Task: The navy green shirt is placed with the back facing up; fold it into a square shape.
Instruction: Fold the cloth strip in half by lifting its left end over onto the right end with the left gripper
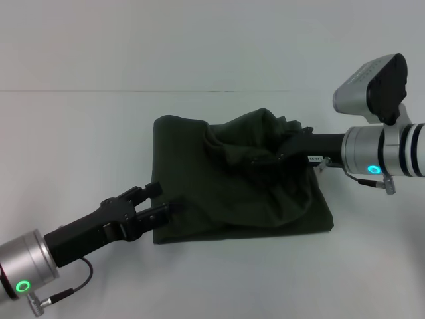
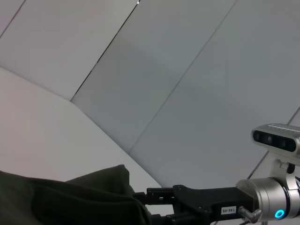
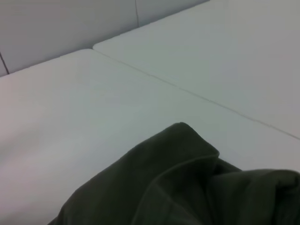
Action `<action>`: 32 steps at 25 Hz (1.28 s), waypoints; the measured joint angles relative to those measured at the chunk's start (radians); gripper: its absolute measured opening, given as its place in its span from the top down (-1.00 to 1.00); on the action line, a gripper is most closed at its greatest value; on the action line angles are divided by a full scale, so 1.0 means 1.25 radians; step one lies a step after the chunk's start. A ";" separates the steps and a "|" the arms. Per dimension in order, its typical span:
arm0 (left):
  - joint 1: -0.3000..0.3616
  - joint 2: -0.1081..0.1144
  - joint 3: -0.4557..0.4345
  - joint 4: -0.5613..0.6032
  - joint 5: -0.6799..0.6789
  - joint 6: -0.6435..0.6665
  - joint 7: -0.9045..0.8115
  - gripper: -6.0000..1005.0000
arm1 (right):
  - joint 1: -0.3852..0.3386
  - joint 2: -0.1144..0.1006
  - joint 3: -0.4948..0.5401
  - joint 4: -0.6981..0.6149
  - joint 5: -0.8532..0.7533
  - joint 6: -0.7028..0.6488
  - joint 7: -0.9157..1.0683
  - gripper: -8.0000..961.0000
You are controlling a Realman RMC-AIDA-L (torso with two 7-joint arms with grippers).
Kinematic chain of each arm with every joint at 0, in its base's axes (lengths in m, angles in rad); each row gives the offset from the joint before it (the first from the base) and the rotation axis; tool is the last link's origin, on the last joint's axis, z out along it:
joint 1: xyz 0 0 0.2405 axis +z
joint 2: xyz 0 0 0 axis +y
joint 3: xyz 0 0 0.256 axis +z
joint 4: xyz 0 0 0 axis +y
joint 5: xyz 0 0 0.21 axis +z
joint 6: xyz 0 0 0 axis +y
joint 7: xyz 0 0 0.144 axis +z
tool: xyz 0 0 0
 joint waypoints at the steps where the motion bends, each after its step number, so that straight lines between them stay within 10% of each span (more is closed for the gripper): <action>1: -0.001 0.000 0.000 -0.001 0.000 0.000 0.002 -0.89 | 0.003 0.000 0.000 0.008 0.003 0.003 0.001 -0.77; 21: -0.015 -0.011 0.001 -0.002 0.000 -0.003 0.006 -0.89 | 0.017 -0.003 -0.005 0.033 0.011 0.030 0.002 -0.77; 32: -0.022 -0.011 0.001 -0.002 0.000 -0.001 0.004 -0.89 | 0.014 -0.003 0.001 0.034 0.015 0.034 0.036 0.37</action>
